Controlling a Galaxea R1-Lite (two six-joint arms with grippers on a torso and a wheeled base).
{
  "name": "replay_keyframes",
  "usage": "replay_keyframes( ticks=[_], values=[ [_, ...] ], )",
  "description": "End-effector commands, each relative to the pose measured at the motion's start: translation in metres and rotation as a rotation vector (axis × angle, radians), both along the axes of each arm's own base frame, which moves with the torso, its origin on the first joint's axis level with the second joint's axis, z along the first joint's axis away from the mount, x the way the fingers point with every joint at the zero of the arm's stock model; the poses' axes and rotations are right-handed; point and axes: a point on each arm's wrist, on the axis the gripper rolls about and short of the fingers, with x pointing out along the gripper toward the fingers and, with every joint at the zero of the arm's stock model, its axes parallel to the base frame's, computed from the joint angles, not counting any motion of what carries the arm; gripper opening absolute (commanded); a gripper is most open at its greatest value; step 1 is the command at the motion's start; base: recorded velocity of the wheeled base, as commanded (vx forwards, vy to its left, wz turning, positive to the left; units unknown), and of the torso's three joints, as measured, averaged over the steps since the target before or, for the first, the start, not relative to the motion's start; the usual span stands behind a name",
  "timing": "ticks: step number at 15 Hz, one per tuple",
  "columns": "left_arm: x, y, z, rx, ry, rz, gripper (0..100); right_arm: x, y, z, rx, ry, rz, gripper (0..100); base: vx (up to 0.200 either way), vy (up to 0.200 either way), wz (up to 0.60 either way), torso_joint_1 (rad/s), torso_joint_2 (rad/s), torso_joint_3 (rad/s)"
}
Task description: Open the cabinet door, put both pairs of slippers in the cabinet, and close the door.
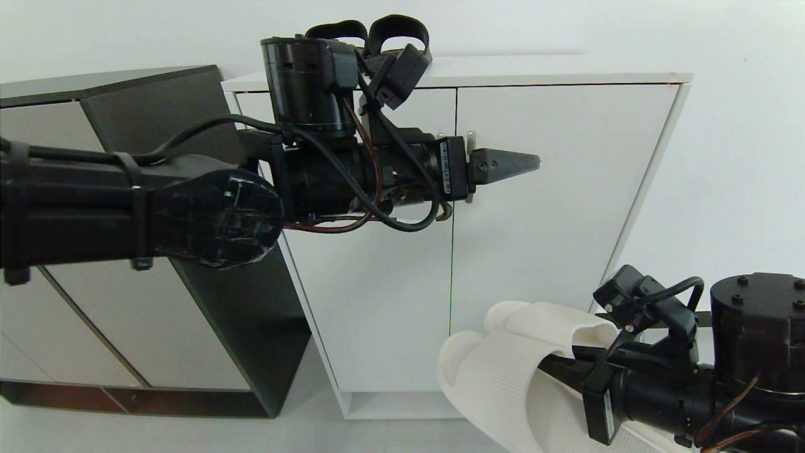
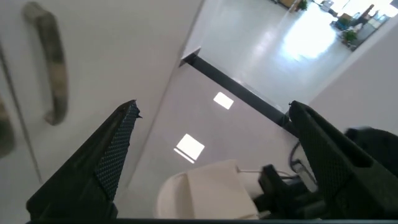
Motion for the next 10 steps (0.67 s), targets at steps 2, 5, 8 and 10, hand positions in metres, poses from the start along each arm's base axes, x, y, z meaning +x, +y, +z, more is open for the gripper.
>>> replay_keyframes(
  ticks=[2,5,8,10],
  values=[
    [0.027,0.000,-0.012,0.024,-0.010,0.052,100,0.000,0.000,-0.001,-0.002,0.001,0.000,0,0.000,0.000,0.00,0.000,0.00,0.000],
    [0.039,0.001,-0.010,0.014,-0.029,0.097,100,0.000,0.000,-0.001,-0.003,0.002,0.000,0,0.000,0.000,0.00,0.000,0.00,0.000],
    [0.047,-0.004,-0.010,0.010,-0.044,0.102,100,0.000,0.000,-0.001,-0.003,0.002,-0.001,0,0.000,0.000,0.00,0.000,0.00,0.000],
    [0.054,-0.008,-0.014,0.023,-0.058,0.143,100,0.000,0.000,-0.001,-0.003,0.002,-0.001,0,0.000,0.000,0.00,0.000,0.00,0.000]
  ],
)
